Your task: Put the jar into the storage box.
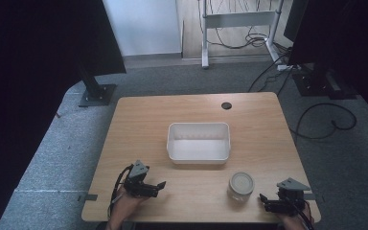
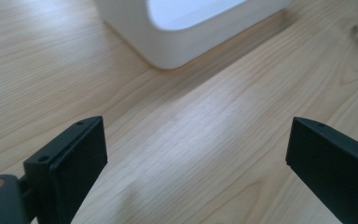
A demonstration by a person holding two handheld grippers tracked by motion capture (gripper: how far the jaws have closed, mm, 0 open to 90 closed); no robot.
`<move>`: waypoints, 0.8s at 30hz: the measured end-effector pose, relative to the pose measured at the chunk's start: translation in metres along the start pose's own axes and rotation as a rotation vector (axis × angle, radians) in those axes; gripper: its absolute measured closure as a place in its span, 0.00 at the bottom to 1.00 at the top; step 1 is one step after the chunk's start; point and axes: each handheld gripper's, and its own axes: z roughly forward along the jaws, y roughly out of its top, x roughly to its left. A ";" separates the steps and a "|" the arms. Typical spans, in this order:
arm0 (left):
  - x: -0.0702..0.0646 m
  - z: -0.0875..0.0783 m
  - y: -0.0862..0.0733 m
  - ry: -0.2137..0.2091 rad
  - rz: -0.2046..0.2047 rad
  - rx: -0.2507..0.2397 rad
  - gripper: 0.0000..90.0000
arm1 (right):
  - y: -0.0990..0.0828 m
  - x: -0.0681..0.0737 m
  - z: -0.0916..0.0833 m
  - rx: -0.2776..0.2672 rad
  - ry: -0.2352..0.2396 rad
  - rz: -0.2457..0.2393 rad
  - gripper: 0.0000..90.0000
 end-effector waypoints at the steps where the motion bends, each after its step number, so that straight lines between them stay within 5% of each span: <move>1: -0.003 0.001 0.002 -0.008 0.004 -0.002 0.06 | 0.000 0.000 0.000 0.000 0.000 0.000 0.04; 24: -0.042 0.027 0.026 -0.110 0.082 -0.018 0.06 | 0.000 0.000 0.000 0.000 0.001 -0.001 0.04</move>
